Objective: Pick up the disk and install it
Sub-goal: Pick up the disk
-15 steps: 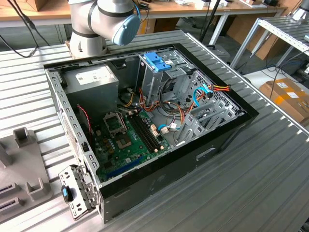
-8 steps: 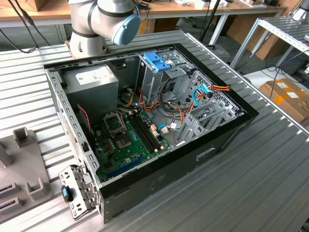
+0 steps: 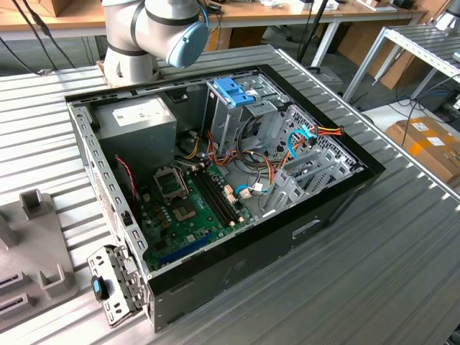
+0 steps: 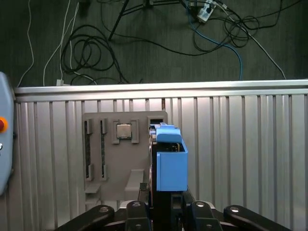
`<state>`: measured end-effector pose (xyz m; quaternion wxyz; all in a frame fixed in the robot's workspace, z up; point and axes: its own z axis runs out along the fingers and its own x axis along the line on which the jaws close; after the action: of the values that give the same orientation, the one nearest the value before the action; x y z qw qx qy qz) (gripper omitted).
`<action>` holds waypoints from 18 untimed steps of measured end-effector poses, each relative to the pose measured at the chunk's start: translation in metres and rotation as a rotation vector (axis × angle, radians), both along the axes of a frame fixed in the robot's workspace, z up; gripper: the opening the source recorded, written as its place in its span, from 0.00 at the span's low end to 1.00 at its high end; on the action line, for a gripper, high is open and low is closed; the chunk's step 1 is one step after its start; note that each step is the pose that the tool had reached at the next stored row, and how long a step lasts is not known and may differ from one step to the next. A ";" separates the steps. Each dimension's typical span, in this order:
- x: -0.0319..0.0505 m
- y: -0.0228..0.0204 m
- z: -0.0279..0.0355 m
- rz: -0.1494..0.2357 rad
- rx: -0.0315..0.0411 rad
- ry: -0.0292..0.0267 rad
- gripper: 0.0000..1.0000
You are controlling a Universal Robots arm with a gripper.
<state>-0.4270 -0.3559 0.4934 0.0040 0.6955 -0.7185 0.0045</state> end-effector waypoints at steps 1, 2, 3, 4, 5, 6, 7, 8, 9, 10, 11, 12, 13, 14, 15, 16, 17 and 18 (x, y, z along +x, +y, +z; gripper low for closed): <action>0.0000 0.0001 0.0000 0.000 0.0000 0.0000 0.35; -0.0001 0.0002 0.0003 0.000 -0.0009 0.0000 0.35; -0.0001 0.0001 0.0013 0.000 -0.0011 0.0001 0.35; 0.0000 0.0002 0.0038 0.000 -0.0013 0.0001 0.35; 0.0000 0.0002 0.0042 0.000 -0.0013 0.0001 0.35; 0.0000 0.0002 0.0043 0.000 -0.0013 0.0000 0.35; 0.0000 0.0002 0.0044 0.000 -0.0013 0.0001 0.35; 0.0000 0.0002 0.0044 0.000 -0.0013 0.0001 0.35; 0.0000 0.0002 0.0045 0.000 -0.0013 0.0001 0.35; 0.0001 0.0002 0.0044 0.000 -0.0012 0.0000 0.35; 0.0009 0.0003 0.0045 0.000 -0.0013 0.0001 0.35; 0.0014 0.0002 0.0045 0.000 -0.0013 0.0001 0.35; 0.0019 0.0003 0.0045 0.000 -0.0013 0.0000 0.35; 0.0024 0.0002 0.0045 0.000 -0.0013 0.0001 0.35; 0.0032 0.0002 0.0045 0.000 -0.0013 0.0001 0.35; 0.0044 0.0002 0.0045 0.000 -0.0013 0.0001 0.35; 0.0052 0.0002 0.0045 0.000 -0.0013 0.0001 0.35; 0.0064 0.0002 0.0045 0.000 -0.0013 0.0000 0.35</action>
<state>-0.4206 -0.3557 0.4978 0.0045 0.6955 -0.7185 0.0050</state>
